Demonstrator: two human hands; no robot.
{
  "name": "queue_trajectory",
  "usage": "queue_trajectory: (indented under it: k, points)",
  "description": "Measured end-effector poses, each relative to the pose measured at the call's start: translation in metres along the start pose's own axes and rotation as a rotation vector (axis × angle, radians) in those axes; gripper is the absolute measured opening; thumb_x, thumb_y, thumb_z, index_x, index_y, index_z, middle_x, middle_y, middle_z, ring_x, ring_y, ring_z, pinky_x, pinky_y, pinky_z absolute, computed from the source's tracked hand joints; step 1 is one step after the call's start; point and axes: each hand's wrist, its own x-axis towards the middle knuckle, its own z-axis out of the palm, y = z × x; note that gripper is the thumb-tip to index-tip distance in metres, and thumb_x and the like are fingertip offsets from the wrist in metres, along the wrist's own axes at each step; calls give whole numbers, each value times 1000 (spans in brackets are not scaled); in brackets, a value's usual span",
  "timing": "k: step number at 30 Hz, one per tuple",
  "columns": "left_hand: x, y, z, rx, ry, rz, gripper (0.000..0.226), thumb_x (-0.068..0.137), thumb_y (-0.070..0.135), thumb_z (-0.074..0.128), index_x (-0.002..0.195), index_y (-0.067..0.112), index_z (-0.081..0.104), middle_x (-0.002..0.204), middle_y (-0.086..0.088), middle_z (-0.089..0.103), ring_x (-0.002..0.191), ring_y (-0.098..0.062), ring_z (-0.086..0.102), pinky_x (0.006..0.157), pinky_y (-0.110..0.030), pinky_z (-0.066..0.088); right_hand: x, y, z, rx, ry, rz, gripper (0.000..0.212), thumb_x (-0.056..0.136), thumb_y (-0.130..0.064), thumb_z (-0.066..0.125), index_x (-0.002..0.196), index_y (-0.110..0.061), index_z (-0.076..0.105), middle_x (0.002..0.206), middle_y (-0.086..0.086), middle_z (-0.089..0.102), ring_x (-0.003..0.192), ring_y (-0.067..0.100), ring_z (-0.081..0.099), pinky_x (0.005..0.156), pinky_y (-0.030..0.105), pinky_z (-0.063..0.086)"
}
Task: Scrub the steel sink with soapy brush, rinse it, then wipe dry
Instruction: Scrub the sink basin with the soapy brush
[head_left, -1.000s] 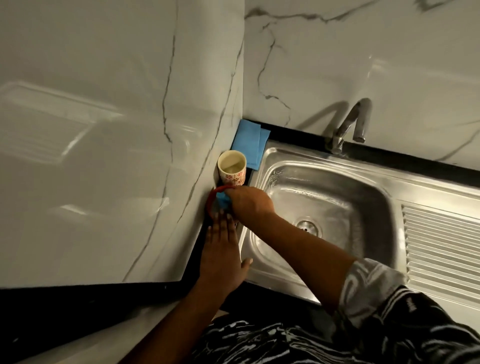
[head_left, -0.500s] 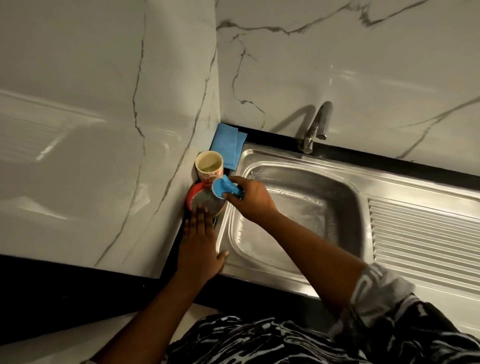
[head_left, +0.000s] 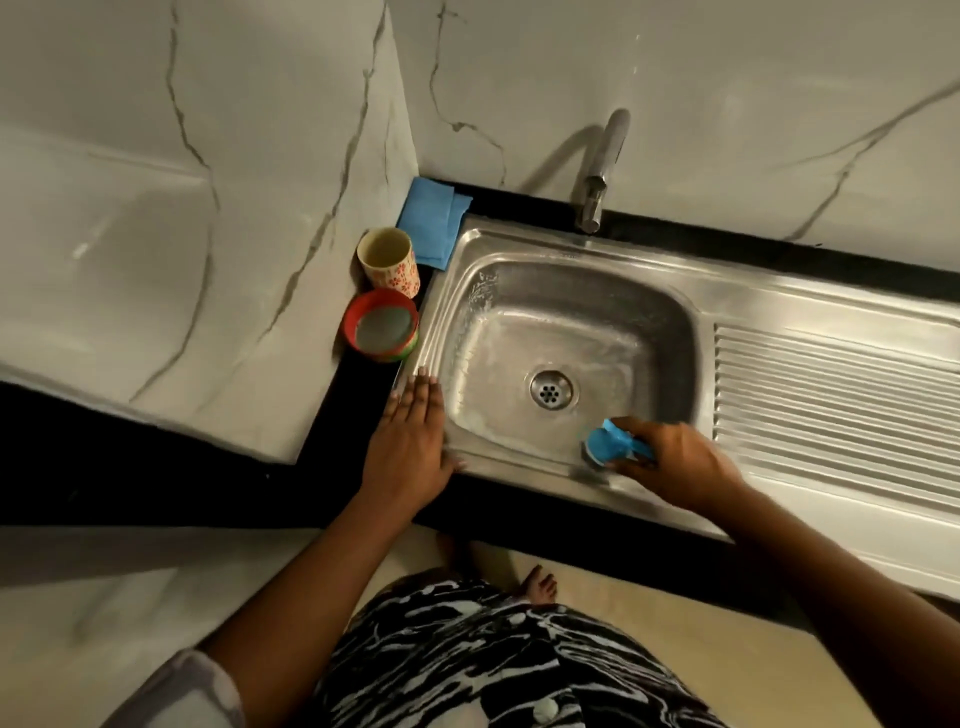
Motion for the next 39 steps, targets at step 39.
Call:
queue_trajectory:
  k: [39]
  points:
    - [-6, -74, -15, -161, -218, -214, 172, 45, 81, 89, 167, 1, -4, 176, -20, 2, 164, -30, 5, 133, -42, 9, 103, -260, 103, -285, -173, -76, 59, 102, -37, 55, 153, -33, 27, 105, 12, 68, 92, 36, 69, 66, 41, 49]
